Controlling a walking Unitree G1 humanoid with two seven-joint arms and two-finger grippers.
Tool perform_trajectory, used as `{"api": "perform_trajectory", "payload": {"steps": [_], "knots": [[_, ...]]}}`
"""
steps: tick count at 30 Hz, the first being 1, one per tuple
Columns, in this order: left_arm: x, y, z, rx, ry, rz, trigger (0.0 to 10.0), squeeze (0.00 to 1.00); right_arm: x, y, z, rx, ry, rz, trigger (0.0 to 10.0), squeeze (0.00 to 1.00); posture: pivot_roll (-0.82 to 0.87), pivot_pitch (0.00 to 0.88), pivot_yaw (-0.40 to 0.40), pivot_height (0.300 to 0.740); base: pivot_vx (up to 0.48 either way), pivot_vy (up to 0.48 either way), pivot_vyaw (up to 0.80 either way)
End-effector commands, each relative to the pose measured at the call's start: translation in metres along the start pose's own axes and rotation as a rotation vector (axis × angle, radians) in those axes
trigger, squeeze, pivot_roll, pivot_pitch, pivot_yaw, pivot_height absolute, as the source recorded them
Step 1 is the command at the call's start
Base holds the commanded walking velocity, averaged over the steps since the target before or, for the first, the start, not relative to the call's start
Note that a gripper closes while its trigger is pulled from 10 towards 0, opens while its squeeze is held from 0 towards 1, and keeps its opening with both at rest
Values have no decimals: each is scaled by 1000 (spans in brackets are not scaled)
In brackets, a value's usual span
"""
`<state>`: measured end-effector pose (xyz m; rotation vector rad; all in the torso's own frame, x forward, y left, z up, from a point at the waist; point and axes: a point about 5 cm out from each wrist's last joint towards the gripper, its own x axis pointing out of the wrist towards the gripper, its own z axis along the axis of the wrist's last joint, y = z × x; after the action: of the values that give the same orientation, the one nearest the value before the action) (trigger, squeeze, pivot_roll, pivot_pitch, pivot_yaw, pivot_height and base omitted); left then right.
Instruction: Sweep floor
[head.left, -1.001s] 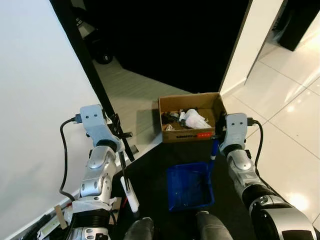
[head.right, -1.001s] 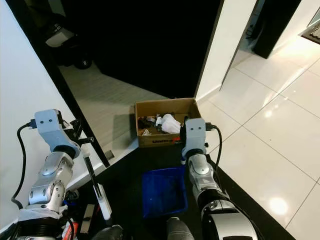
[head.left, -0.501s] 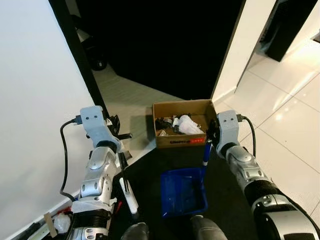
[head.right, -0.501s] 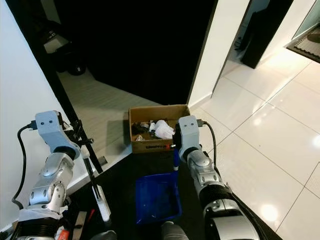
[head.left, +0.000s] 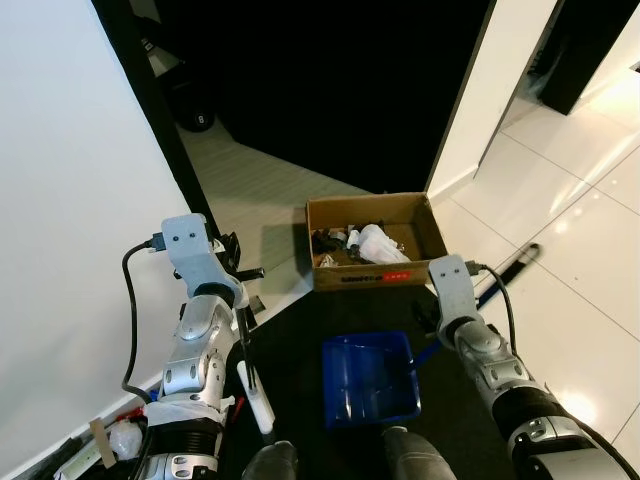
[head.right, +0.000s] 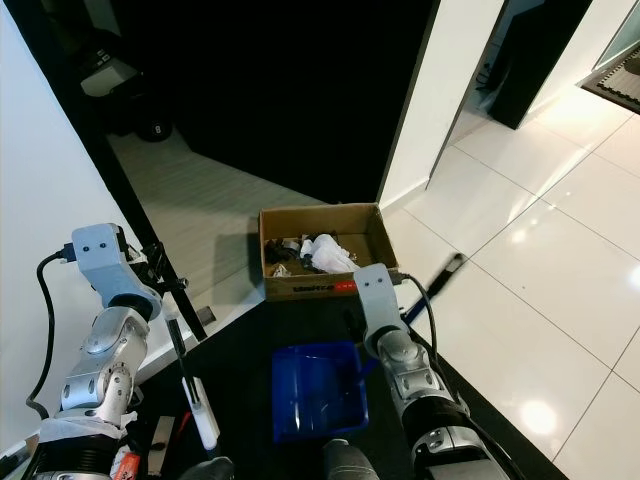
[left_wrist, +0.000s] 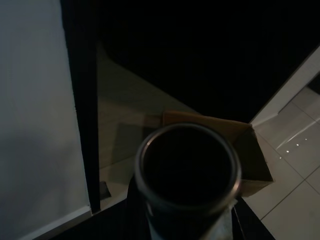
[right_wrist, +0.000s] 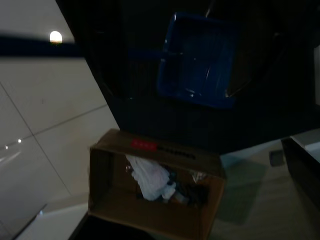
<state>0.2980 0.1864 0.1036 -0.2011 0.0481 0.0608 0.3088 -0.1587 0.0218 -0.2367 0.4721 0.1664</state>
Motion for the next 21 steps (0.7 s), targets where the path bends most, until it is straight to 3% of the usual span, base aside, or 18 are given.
{"api": "perform_trajectory", "payload": {"steps": [1, 15, 21], "knots": [[1, -2, 3, 10, -26, -2, 10000, 0, -1, 0, -1, 4, -7, -7, 10000, 0, 39, 102, 2, 740, 0, 0, 0], [2, -3, 2, 8, -22, 0, 10000, 0, -2, 7, 9, -12, -70, 14, 10000, 0, 36, 110, 1, 740, 0, 0, 0], [-4, 2, -1, 17, -15, 5, 10000, 0, -11, 22, 6, -48, -169, 97, 10000, 0, 36, 113, 1, 740, 0, 0, 0]]}}
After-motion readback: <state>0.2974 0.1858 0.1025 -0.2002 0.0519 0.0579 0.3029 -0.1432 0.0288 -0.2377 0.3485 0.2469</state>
